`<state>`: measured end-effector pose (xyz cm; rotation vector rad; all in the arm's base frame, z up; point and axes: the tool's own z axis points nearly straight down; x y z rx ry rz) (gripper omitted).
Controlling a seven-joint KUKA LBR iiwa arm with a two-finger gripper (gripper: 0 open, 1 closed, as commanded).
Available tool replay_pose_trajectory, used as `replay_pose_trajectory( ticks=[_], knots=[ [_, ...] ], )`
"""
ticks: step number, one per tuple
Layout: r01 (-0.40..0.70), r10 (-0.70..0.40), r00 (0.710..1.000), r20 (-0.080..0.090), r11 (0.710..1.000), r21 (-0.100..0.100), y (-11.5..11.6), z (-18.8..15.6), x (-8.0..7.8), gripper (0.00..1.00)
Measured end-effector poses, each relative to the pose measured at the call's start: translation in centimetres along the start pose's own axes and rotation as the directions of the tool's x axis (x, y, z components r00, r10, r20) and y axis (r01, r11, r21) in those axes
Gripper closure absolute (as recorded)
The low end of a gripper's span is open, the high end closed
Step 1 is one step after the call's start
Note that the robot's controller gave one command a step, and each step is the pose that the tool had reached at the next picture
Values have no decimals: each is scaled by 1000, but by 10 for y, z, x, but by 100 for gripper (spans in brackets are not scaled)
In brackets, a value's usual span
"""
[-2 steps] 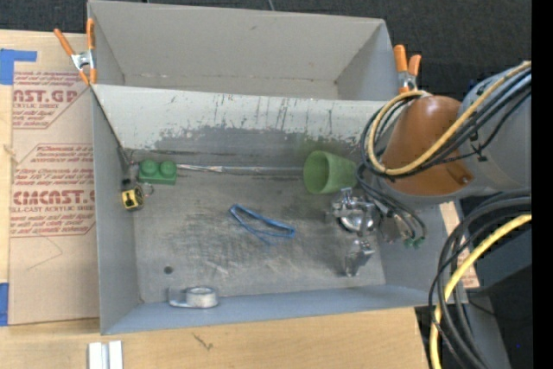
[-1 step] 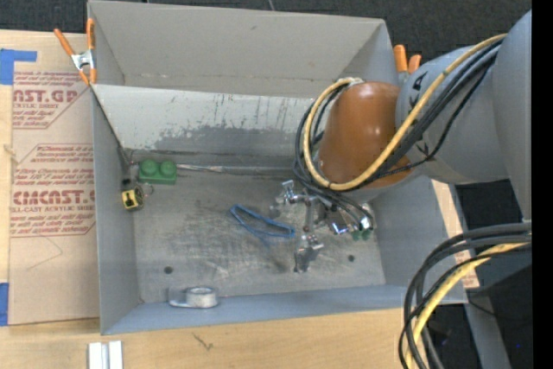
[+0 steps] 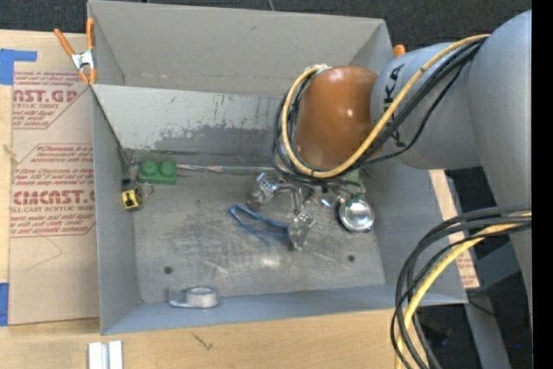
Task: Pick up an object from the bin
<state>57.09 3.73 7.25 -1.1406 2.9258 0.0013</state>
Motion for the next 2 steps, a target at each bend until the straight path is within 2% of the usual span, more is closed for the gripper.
replay_pose_trajectory(
  ticks=[1, 2],
  knots=[
    [-1, 1, 1000, 5, 1000, 6, -2, -4, -1, 100],
    [28, -28, 1000, 7, 1000, 7, -12, -149, 13, 100]
  ],
)
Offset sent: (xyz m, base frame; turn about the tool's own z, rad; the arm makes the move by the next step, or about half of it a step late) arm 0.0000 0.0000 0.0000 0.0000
